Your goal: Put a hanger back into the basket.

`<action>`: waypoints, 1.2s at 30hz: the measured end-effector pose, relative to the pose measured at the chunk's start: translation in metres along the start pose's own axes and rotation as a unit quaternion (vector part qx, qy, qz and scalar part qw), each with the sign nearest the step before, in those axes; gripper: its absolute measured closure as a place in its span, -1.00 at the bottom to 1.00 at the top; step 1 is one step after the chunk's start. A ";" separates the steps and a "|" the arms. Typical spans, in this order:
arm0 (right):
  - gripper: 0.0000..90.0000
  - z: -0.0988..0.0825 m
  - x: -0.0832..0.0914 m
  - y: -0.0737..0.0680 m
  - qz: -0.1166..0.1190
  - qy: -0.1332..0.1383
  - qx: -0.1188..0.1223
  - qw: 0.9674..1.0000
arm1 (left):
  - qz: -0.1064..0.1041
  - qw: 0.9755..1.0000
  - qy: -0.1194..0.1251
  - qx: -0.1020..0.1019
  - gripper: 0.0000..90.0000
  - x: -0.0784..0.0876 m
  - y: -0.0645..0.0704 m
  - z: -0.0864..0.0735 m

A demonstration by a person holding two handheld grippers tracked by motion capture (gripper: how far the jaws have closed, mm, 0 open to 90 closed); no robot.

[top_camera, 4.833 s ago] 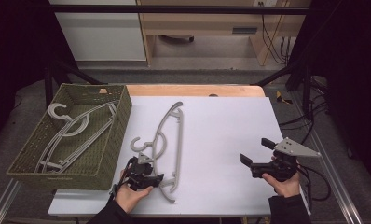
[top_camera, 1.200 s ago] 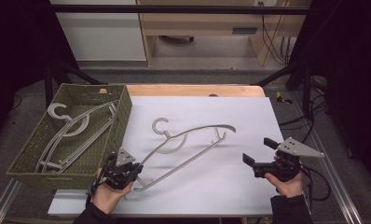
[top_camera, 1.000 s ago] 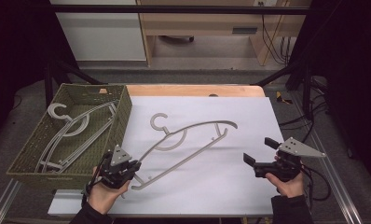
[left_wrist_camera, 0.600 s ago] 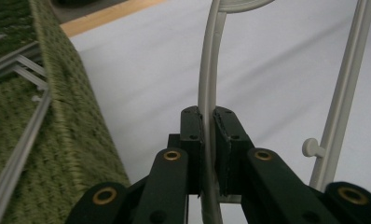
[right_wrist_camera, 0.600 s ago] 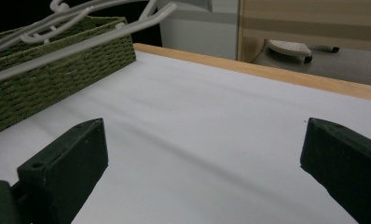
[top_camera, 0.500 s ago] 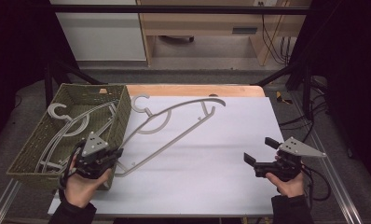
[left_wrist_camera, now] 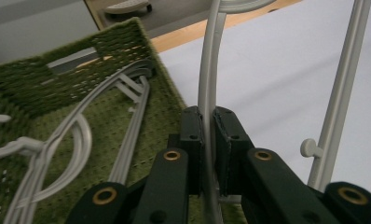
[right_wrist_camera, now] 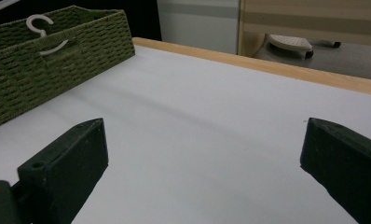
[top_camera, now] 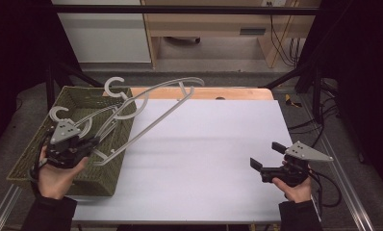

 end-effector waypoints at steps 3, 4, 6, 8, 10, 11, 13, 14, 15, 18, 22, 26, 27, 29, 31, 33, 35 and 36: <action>-0.98 0.000 0.000 0.000 0.000 0.001 -0.002 1.000 | 0.014 1.000 -0.001 -0.001 0.84 0.000 -0.018 0.000; -0.98 0.000 0.000 0.000 0.000 0.001 -0.001 1.000 | 0.018 1.000 -0.001 0.000 0.84 0.000 -0.023 0.000; -0.98 0.000 0.000 0.000 -0.001 0.001 0.000 1.000 | 0.028 1.000 -0.003 -0.001 0.84 0.001 -0.035 -0.001; -0.98 0.000 -0.001 0.000 0.000 0.000 -0.001 1.000 | 0.036 0.999 -0.003 0.002 0.84 0.000 -0.045 -0.003; -0.98 -0.001 -0.001 0.000 0.001 -0.003 0.001 1.000 | 0.043 0.999 -0.004 0.000 0.84 -0.002 -0.055 -0.006; -0.98 -0.001 -0.001 0.000 0.001 -0.004 0.001 1.000 | 0.046 0.999 -0.005 0.001 0.84 -0.003 -0.059 -0.007; -0.98 -0.001 -0.001 0.000 0.000 -0.003 0.001 1.000 | 0.054 0.998 -0.010 -0.003 0.84 -0.005 -0.069 -0.011; -0.98 -0.001 -0.001 0.000 0.000 -0.003 0.001 1.000 | 0.060 0.998 -0.012 -0.005 0.84 -0.007 -0.073 -0.014; -0.98 -0.001 -0.001 0.000 0.000 -0.003 0.001 1.000 | 0.064 0.998 -0.015 -0.005 0.84 -0.008 -0.078 -0.016; -0.98 -0.001 -0.002 0.000 -0.001 -0.003 -0.001 1.000 | 0.076 0.997 -0.022 -0.003 0.83 -0.012 -0.091 -0.023; -0.98 -0.002 -0.003 0.001 -0.001 -0.005 -0.001 1.000 | 0.083 0.996 -0.027 0.007 0.83 -0.017 -0.104 -0.033; -0.98 -0.001 -0.002 0.001 -0.002 -0.002 -0.002 1.000 | 0.092 0.995 -0.037 0.005 0.83 -0.022 -0.114 -0.045; -0.98 -0.001 -0.002 0.001 -0.002 -0.002 -0.001 1.000 | 0.096 0.995 -0.040 0.004 0.83 -0.023 -0.117 -0.048; -0.98 -0.001 -0.002 0.001 -0.003 -0.002 -0.002 1.000 | 0.103 0.994 -0.047 0.005 0.83 -0.025 -0.122 -0.053; -0.98 -0.001 -0.002 0.001 -0.002 -0.003 -0.002 1.000 | 0.110 0.993 -0.052 0.005 0.83 -0.026 -0.128 -0.059; -0.98 -0.001 -0.002 0.001 -0.002 -0.003 -0.001 1.000 | 0.116 0.992 -0.057 0.007 0.83 -0.027 -0.133 -0.064; -0.98 -0.001 -0.002 0.001 -0.002 -0.003 -0.002 1.000 | 0.119 0.991 -0.060 0.007 0.83 -0.028 -0.138 -0.069; -0.98 -0.002 -0.002 0.001 -0.002 -0.003 -0.002 1.000 | 0.120 0.991 -0.063 0.006 0.83 -0.028 -0.140 -0.072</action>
Point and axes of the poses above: each handheld gripper's, and its own axes: x roughly backward along the jaws, z roughly out of its top, y roughly to its right, the point moved 10 cm from there along -x, roughly forward along the jaws, and after that the axes turned 14 degrees about z, right-handed, at the moved point
